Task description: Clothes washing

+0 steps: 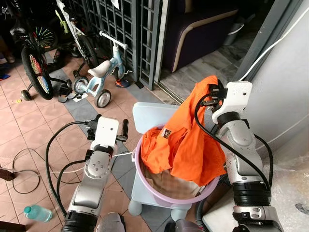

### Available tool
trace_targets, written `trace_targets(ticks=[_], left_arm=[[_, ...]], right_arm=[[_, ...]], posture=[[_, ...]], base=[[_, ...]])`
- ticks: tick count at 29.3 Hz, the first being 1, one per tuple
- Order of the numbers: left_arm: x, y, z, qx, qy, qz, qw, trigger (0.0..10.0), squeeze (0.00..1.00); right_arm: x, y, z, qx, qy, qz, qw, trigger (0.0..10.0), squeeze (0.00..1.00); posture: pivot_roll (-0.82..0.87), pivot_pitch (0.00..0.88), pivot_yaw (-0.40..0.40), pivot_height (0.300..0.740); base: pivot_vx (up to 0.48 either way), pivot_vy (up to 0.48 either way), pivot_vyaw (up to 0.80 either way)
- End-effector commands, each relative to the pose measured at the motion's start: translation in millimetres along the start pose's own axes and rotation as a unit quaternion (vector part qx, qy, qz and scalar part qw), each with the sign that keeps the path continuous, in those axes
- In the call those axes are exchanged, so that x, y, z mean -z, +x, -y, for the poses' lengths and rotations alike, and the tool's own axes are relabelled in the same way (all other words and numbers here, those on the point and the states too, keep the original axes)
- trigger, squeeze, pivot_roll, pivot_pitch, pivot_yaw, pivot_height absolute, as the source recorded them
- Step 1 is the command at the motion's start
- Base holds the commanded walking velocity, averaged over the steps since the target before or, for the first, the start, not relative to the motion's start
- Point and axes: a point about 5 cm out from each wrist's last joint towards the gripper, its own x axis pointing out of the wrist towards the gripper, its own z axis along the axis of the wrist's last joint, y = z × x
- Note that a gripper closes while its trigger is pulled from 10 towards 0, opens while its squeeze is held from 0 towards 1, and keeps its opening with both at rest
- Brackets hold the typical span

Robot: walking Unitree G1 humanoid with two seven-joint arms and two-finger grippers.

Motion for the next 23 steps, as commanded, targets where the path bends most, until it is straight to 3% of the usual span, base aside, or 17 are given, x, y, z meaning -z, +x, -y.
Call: trace_targets(ticks=[1,5,14,23], left_arm=[[-1.0,2.1,0.4,0.000,-0.003,0.003,1.000,10.0,0.00],[-1.0,3.2,-0.2,0.001,-0.003,0.004,1.000,10.0,0.00],[-0.8,3.6,2.1,0.006,-0.001,0.004,1.000,10.0,0.00],[-0.2,4.5,1.5,0.008,-0.001,0.003,1.000,10.0,0.00]], right_arm=[[-0.9,0.8,3.4,0.012,0.005,-0.001,1.000,10.0,0.00],[-0.7,1.2,1.4,0.013,0.004,-0.001,1.000,10.0,0.00],[0.0,2.0,1.3,0.017,0.003,-0.001,1.000,10.0,0.00],[1.8,-0.6,-3.4,0.007,0.002,0.001,1.000,10.0,0.00]], posture=[[0.00,0.000,-0.032,0.740],[0.00,0.000,-0.029,0.740],[-0.01,0.000,-0.022,0.740],[-0.01,0.000,-0.019,0.740]], base=[[0.000,0.000,-0.78],[0.000,0.000,-0.78],[-0.263,0.000,-0.77],[-0.228,0.000,0.00]])
